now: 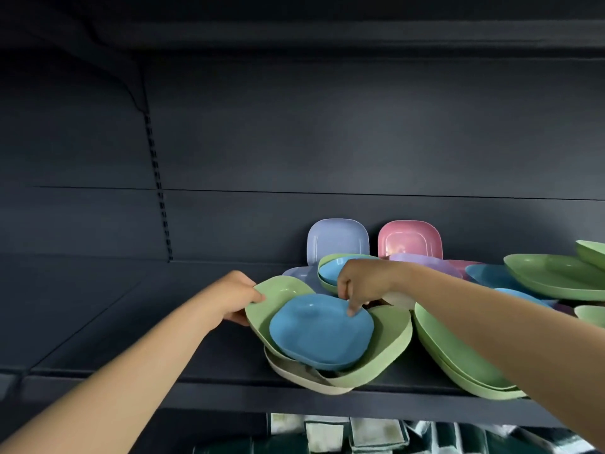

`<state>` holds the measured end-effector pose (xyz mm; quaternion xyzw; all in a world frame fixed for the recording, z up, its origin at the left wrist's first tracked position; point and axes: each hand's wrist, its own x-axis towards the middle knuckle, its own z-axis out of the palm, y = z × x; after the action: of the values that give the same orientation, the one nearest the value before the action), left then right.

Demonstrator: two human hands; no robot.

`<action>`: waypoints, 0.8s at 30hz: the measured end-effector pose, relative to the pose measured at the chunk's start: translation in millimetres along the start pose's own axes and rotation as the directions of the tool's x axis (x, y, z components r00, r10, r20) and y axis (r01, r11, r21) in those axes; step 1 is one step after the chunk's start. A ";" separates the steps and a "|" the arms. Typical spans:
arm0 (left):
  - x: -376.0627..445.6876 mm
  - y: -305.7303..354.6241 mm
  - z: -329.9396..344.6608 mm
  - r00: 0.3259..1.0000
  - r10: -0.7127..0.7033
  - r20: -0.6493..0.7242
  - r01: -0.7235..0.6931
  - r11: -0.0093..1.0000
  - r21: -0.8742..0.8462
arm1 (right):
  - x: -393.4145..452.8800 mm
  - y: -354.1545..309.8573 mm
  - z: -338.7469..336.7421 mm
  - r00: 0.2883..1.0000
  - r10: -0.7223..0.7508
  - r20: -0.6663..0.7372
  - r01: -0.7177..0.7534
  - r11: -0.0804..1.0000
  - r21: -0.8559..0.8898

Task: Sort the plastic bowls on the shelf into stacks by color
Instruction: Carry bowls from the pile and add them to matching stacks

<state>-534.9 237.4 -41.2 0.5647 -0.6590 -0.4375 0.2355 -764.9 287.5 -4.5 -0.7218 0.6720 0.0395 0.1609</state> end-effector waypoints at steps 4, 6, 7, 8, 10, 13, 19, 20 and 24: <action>-4.3 7.4 -1.2 0.998 0.023 -0.066 -0.027 0.998 -0.056 | -0.1 10.8 -3.4 0.999 0.005 -0.049 0.002 0.990 0.143; -7.0 12.0 -1.9 0.993 0.045 -0.105 -0.054 0.995 -0.081 | -0.3 14.1 -5.3 0.996 0.028 -0.086 -0.009 0.976 0.216; -7.9 14.1 -2.0 0.991 0.056 -0.124 -0.068 0.993 -0.093 | 0.0 15.4 -5.8 0.993 0.035 -0.112 -0.006 0.968 0.249; -8.2 15.9 -2.0 0.988 0.066 -0.142 -0.081 0.991 -0.104 | 1.0 16.6 -6.1 0.990 0.043 -0.135 -0.001 0.957 0.291; -8.8 19.2 -1.7 0.982 0.075 -0.174 -0.099 0.987 -0.129 | 3.3 18.1 -5.7 0.982 0.069 -0.174 0.003 0.924 0.383; -8.9 23.1 -0.9 0.974 0.081 -0.210 -0.118 0.979 -0.169 | 6.1 18.3 -4.7 0.970 0.121 -0.211 0.000 0.869 0.495; -13.6 22.9 -11.8 0.942 0.085 -0.325 -0.168 0.956 -0.239 | 7.5 17.9 -11.3 0.963 0.127 -0.237 0.076 0.716 0.694; -15.1 21.3 -15.8 0.935 0.083 -0.345 -0.179 0.950 -0.254 | 7.8 17.0 -14.0 0.962 0.133 -0.240 0.086 0.686 0.722; -21.7 7.5 -37.2 0.912 0.061 -0.405 -0.204 0.926 -0.319 | 13.9 1.8 -22.6 0.955 0.148 -0.257 0.131 0.568 0.812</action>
<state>-503.5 246.3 -12.0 0.5414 -0.5469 -0.4111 0.4887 -769.0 267.7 12.8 -0.5579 0.6324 -0.3852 0.3749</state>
